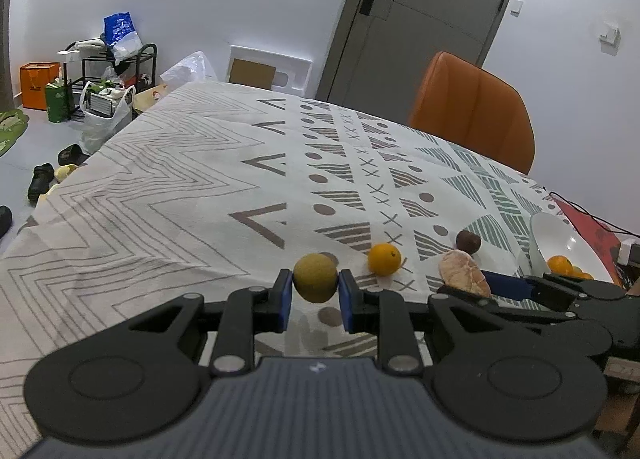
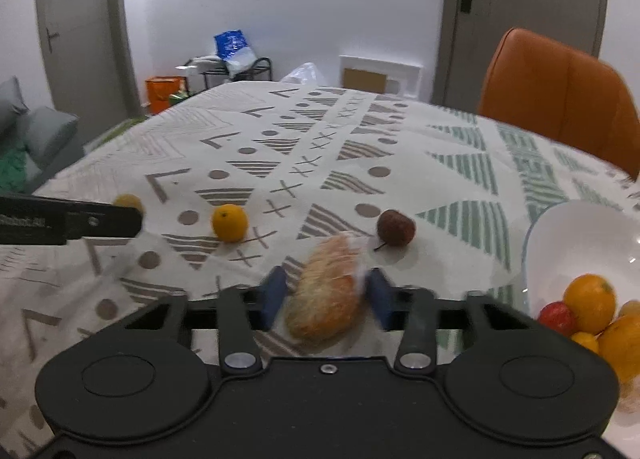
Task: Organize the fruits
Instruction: 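Grasp the yellow apricot with left tool while right tool grasps the wrapped roll, then carry the roll with right tool while left tool carries the apricot over the plate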
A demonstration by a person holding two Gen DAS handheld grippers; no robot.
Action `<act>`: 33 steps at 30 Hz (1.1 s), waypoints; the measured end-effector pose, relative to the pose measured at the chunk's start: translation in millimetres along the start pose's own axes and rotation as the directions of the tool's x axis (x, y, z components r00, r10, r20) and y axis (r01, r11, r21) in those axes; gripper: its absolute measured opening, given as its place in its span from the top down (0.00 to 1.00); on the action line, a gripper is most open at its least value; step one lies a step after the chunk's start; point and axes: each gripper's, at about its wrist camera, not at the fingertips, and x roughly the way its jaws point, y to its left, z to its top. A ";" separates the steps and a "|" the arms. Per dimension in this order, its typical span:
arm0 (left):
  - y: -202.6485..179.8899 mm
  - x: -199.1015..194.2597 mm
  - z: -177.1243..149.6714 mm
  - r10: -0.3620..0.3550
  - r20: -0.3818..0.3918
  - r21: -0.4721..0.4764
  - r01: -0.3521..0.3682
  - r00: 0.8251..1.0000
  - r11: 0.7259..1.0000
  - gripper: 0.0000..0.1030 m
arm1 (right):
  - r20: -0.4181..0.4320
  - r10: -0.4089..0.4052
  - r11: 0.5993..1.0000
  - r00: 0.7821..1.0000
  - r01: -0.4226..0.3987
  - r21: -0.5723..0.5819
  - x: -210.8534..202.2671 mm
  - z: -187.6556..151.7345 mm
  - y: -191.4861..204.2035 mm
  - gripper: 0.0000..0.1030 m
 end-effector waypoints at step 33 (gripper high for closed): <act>-76.8 4.5 16.2 -0.098 0.036 0.130 0.092 0.995 0.987 0.78 | 0.148 -0.081 0.991 0.986 0.064 0.116 -61.8 0.9 -53.0 0.68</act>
